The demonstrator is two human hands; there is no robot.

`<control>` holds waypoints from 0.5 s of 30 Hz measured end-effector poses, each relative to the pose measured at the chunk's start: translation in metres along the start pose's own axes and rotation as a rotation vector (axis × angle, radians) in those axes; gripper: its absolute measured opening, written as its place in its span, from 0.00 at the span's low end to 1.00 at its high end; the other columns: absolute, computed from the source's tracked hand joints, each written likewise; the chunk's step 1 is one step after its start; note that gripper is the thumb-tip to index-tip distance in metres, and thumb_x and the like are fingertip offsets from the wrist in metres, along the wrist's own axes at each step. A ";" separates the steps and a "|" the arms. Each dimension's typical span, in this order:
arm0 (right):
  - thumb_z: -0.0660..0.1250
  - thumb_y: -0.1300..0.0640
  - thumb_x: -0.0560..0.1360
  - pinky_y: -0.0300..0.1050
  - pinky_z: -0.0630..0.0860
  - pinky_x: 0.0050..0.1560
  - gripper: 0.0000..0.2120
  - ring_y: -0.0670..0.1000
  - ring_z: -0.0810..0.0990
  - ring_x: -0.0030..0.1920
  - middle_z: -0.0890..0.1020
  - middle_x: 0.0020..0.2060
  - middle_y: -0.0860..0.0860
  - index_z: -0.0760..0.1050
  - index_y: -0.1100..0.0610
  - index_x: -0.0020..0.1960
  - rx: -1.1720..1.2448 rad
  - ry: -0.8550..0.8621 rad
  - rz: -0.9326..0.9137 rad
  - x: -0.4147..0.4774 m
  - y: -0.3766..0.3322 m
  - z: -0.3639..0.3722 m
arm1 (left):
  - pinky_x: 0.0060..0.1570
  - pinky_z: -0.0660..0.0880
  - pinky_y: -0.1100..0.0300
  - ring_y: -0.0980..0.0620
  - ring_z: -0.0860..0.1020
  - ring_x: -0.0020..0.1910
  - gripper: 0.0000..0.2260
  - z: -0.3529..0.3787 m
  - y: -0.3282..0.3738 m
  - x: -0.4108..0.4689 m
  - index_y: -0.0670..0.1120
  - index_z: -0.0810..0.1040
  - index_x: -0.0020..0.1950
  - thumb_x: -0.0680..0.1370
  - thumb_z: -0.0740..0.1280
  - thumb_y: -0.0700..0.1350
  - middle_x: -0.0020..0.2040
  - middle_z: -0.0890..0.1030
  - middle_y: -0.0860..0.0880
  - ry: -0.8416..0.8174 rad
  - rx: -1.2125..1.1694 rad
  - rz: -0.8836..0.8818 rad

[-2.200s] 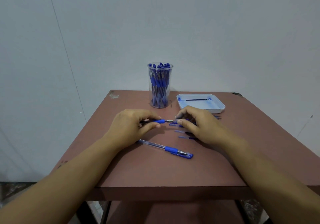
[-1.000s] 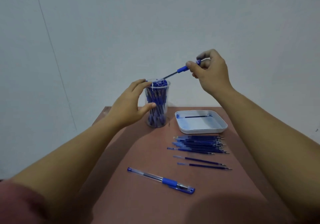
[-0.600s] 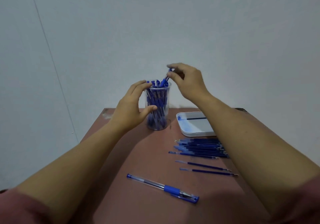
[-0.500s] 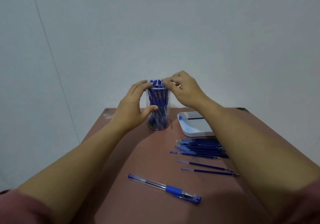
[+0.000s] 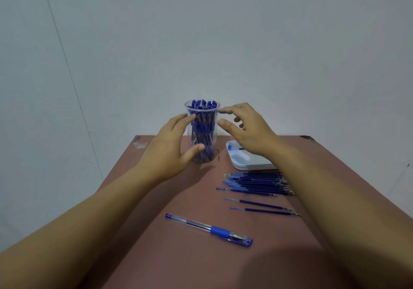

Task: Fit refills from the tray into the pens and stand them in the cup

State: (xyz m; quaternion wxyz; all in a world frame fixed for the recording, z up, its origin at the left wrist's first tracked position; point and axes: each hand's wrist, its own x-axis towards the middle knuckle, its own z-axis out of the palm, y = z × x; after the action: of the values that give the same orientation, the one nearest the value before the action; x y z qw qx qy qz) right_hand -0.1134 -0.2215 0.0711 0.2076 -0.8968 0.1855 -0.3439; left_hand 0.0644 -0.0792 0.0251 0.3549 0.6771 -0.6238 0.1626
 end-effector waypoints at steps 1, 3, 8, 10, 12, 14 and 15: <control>0.64 0.47 0.78 0.21 0.64 0.47 0.17 0.38 0.70 0.51 0.70 0.53 0.41 0.74 0.49 0.66 -0.008 -0.012 -0.001 -0.011 -0.001 -0.001 | 0.70 0.65 0.55 0.55 0.67 0.70 0.30 -0.004 0.007 -0.010 0.50 0.66 0.74 0.76 0.64 0.62 0.72 0.69 0.51 -0.065 -0.012 0.021; 0.65 0.48 0.78 0.23 0.65 0.51 0.16 0.41 0.71 0.52 0.72 0.54 0.42 0.76 0.49 0.64 -0.049 -0.062 0.005 -0.035 -0.001 -0.002 | 0.67 0.69 0.56 0.60 0.71 0.65 0.30 -0.013 0.022 -0.032 0.52 0.72 0.69 0.74 0.61 0.68 0.67 0.74 0.54 -0.255 -0.076 0.079; 0.67 0.47 0.77 0.37 0.67 0.57 0.13 0.42 0.71 0.55 0.76 0.55 0.43 0.77 0.47 0.61 -0.154 -0.252 0.068 -0.082 -0.004 0.002 | 0.68 0.66 0.64 0.63 0.68 0.69 0.34 -0.015 0.049 -0.076 0.56 0.72 0.71 0.69 0.65 0.72 0.71 0.70 0.59 -0.571 -0.114 0.186; 0.67 0.47 0.77 0.39 0.69 0.59 0.12 0.42 0.72 0.56 0.77 0.55 0.44 0.78 0.47 0.60 -0.159 -0.271 0.064 -0.093 -0.004 0.003 | 0.71 0.64 0.62 0.64 0.64 0.72 0.34 -0.011 0.054 -0.084 0.57 0.69 0.73 0.71 0.65 0.71 0.74 0.67 0.60 -0.583 -0.088 0.148; 0.67 0.47 0.77 0.40 0.70 0.58 0.11 0.42 0.73 0.55 0.78 0.52 0.43 0.79 0.47 0.58 -0.168 -0.252 0.041 -0.101 -0.003 0.004 | 0.71 0.62 0.63 0.64 0.62 0.73 0.30 -0.006 0.055 -0.089 0.58 0.69 0.73 0.73 0.64 0.69 0.74 0.67 0.60 -0.544 -0.094 0.114; 0.67 0.49 0.77 0.39 0.71 0.55 0.09 0.42 0.74 0.53 0.78 0.49 0.42 0.80 0.47 0.56 -0.151 -0.206 0.039 -0.109 -0.001 0.005 | 0.70 0.62 0.65 0.64 0.64 0.72 0.26 -0.004 0.056 -0.091 0.59 0.72 0.71 0.75 0.64 0.66 0.72 0.70 0.60 -0.492 -0.096 0.089; 0.67 0.49 0.77 0.39 0.71 0.54 0.08 0.42 0.74 0.52 0.78 0.48 0.41 0.80 0.46 0.55 -0.137 -0.180 0.041 -0.113 -0.001 0.006 | 0.69 0.63 0.65 0.64 0.66 0.71 0.24 -0.003 0.056 -0.091 0.59 0.73 0.70 0.76 0.64 0.65 0.71 0.72 0.60 -0.462 -0.102 0.078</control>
State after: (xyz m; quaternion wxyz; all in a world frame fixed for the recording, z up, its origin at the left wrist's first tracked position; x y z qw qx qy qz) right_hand -0.1874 -0.1656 0.0063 0.1684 -0.9323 0.2074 -0.2439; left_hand -0.0036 -0.0090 -0.0173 0.2301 0.6529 -0.7215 -0.0149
